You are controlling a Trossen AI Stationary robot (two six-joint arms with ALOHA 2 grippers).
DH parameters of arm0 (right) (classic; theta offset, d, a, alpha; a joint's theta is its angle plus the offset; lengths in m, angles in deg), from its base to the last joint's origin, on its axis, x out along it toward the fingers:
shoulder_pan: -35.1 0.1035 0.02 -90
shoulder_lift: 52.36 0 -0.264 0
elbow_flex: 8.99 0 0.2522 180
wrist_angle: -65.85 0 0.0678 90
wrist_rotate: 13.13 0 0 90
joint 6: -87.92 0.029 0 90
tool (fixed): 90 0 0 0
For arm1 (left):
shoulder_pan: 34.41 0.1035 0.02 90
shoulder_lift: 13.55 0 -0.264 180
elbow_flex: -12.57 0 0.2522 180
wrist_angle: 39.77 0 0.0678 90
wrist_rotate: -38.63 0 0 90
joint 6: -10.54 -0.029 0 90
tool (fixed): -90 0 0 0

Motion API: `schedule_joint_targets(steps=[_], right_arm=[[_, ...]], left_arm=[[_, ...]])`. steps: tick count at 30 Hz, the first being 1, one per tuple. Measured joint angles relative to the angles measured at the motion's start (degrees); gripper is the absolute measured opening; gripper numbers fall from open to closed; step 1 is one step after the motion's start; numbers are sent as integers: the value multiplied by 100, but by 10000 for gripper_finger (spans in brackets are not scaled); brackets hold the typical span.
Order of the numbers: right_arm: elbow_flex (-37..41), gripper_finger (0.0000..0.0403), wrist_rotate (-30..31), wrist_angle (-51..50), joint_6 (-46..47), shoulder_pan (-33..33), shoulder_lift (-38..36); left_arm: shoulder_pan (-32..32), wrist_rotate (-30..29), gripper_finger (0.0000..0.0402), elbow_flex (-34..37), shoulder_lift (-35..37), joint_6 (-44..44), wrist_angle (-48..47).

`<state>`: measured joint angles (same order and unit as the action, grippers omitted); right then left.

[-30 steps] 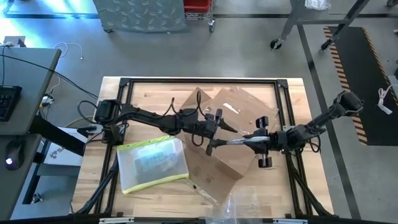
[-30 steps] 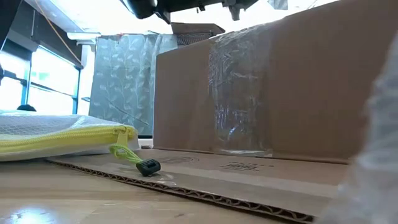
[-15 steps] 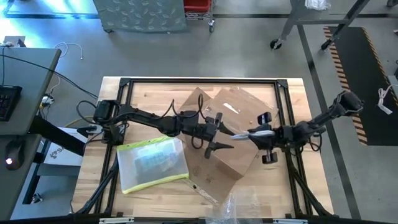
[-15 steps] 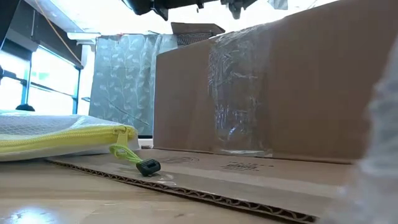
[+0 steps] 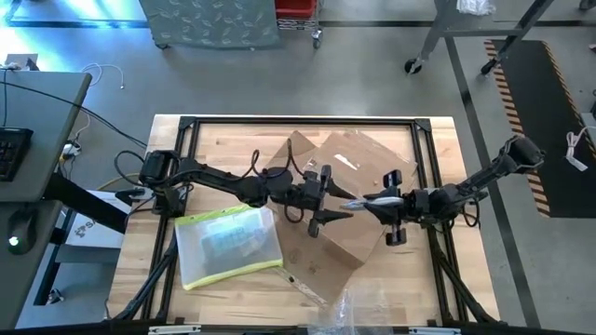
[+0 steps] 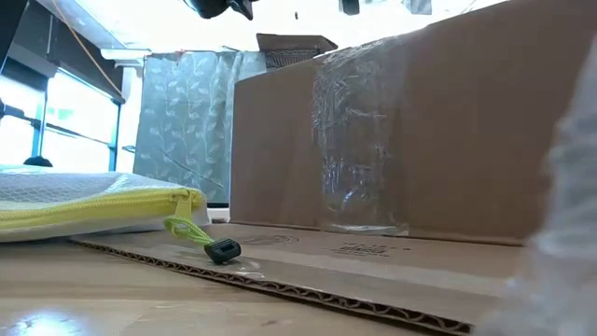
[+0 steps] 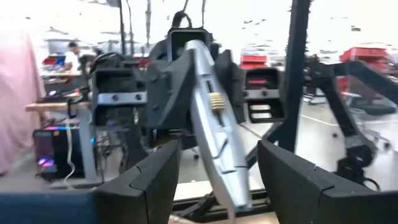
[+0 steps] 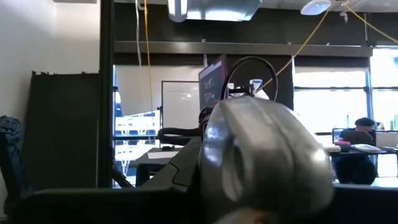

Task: Unpack boxes
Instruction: Break down the cardboard box using the silver cutter until it is fully flat

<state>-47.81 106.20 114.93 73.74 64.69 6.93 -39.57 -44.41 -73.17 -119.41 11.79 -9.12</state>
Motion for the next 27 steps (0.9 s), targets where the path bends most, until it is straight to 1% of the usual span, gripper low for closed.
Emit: schedule_joint_targets(steps=[4, 10, 13, 18, 23, 27], right_arm=[[0, 55, 13, -8, 11, 0, 0], [0, 55, 242, -157, -24, 0, 0], [0, 56, 345, -225, -11, 0, 0], [0, 77, 592, -370, 52, -8, 0], [-4, 82, 840, -722, 6, -7, -2], [-4, 90, 1586, -1179, -217, 45, -41]], left_arm=[[0, -121, 158, 0, -2, 140, 12], [0, -240, 83, 0, -2, 212, -28], [25, -255, 48, 0, -1, 194, -207], [37, -301, 46, 0, 2, 125, -431], [38, -449, 46, 0, 4, 65, -791], [87, -710, 46, 0, 218, -52, -1756]])
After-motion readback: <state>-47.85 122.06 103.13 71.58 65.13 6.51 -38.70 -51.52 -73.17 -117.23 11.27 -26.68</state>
